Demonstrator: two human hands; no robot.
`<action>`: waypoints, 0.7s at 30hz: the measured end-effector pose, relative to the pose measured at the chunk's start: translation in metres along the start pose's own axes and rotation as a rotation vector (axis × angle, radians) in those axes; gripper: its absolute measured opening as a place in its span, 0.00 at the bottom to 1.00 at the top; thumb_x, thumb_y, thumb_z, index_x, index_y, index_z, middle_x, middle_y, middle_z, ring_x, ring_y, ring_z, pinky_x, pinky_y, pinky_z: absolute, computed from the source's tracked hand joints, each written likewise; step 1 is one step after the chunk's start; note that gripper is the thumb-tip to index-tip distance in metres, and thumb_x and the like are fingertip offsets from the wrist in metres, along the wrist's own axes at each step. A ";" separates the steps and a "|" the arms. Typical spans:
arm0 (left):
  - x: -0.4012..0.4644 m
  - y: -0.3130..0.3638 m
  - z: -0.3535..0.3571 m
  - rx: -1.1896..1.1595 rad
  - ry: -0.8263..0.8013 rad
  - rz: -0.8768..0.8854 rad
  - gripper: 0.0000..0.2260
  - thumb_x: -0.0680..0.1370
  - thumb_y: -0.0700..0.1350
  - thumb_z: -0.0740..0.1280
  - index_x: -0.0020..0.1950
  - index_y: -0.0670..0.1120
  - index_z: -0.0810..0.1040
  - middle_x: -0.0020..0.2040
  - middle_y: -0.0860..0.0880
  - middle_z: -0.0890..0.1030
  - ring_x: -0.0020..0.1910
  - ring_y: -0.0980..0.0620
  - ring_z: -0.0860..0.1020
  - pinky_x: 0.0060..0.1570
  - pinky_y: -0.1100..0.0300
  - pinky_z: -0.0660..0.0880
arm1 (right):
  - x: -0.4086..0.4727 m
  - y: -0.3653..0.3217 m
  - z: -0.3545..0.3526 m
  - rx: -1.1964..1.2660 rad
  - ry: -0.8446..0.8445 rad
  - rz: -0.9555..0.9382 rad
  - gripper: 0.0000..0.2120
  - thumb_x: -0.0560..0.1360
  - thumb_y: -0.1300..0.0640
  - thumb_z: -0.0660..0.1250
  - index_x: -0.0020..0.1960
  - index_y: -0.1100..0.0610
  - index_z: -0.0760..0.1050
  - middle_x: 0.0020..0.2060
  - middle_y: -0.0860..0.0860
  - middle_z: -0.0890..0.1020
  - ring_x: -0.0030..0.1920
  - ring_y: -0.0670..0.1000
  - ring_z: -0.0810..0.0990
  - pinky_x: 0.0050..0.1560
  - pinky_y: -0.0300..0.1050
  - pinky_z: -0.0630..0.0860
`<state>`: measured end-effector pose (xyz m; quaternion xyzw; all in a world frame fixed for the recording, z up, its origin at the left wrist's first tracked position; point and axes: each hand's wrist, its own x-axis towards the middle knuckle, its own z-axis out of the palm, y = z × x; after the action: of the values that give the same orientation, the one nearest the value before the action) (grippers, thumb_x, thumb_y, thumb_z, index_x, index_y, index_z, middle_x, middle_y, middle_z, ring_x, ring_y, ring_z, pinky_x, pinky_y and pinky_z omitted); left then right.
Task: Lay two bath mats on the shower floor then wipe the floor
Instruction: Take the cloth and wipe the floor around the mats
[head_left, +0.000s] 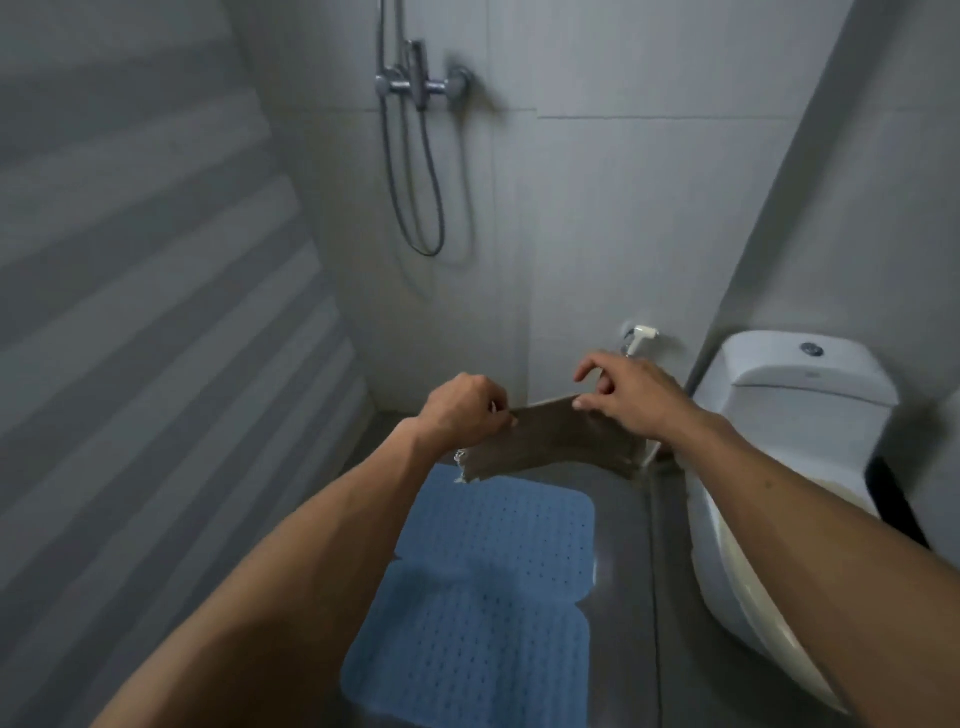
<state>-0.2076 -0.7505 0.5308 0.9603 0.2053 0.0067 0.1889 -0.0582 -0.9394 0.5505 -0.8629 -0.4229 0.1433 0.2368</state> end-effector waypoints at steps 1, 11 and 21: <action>-0.007 -0.007 -0.009 0.015 0.037 -0.038 0.10 0.74 0.55 0.71 0.46 0.49 0.83 0.43 0.48 0.83 0.43 0.47 0.79 0.42 0.57 0.76 | 0.007 -0.011 0.001 0.000 0.001 -0.047 0.11 0.73 0.46 0.74 0.53 0.42 0.75 0.41 0.45 0.82 0.44 0.49 0.81 0.48 0.49 0.78; -0.131 -0.115 -0.117 0.046 0.311 -0.350 0.06 0.73 0.47 0.67 0.43 0.47 0.82 0.39 0.46 0.82 0.40 0.45 0.79 0.43 0.51 0.79 | 0.081 -0.197 0.056 -0.133 -0.011 -0.504 0.08 0.75 0.53 0.71 0.49 0.39 0.82 0.43 0.46 0.81 0.48 0.52 0.80 0.48 0.47 0.75; -0.318 -0.219 -0.182 0.130 0.591 -0.596 0.08 0.77 0.43 0.64 0.56 0.51 0.75 0.47 0.46 0.82 0.45 0.42 0.78 0.47 0.52 0.76 | 0.067 -0.420 0.163 -0.238 0.063 -1.084 0.13 0.79 0.52 0.68 0.60 0.38 0.81 0.46 0.55 0.78 0.45 0.62 0.80 0.43 0.49 0.72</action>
<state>-0.6012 -0.6258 0.6406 0.8256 0.5193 0.2137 0.0550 -0.3691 -0.6168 0.6313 -0.5466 -0.8123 -0.0735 0.1899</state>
